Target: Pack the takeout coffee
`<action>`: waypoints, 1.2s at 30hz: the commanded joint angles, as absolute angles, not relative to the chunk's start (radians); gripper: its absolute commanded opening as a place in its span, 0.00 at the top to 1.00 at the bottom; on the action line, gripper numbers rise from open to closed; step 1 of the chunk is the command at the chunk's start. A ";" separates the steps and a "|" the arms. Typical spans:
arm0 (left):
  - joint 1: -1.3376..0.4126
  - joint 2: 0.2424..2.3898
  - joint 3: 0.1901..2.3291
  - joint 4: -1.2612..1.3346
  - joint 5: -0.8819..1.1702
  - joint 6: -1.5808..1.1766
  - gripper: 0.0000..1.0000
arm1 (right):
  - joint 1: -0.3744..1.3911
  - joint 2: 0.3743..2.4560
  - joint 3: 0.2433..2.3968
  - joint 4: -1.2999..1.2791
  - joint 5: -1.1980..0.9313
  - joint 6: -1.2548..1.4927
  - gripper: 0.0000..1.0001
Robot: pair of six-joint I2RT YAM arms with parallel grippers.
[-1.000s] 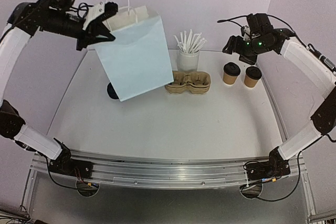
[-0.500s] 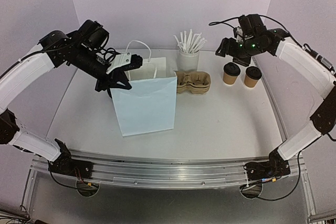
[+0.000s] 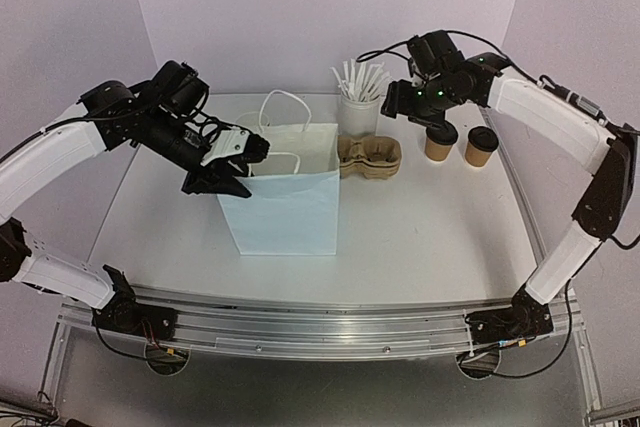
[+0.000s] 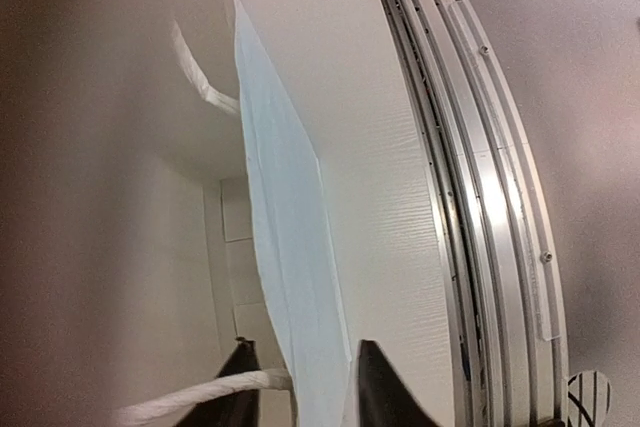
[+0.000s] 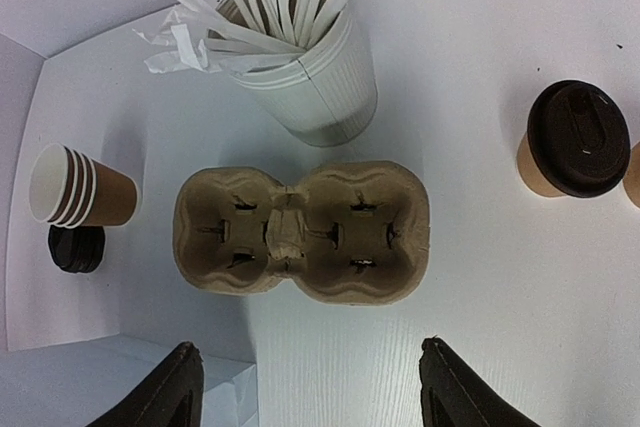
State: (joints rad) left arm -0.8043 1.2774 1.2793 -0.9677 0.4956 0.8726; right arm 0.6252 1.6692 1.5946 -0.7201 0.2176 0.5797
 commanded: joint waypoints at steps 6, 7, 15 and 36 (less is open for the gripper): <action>-0.733 1.245 1.434 -0.974 0.453 0.779 0.21 | 0.704 1.940 1.768 -0.713 0.323 0.633 0.39; -0.709 1.241 1.458 -0.987 0.473 0.771 0.17 | 0.707 1.966 1.783 -0.713 0.322 0.636 0.39; -0.610 1.203 1.513 -1.041 0.524 0.758 0.07 | 0.712 2.127 1.885 -0.717 0.357 0.636 0.49; -0.600 1.198 1.475 -0.996 0.525 0.738 0.06 | 0.712 2.249 1.934 -0.729 0.357 0.617 0.83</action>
State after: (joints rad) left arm -0.6069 1.2011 1.4765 -1.0126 0.5049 0.7506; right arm 0.7094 2.2440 1.9069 -0.7194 0.3436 0.6170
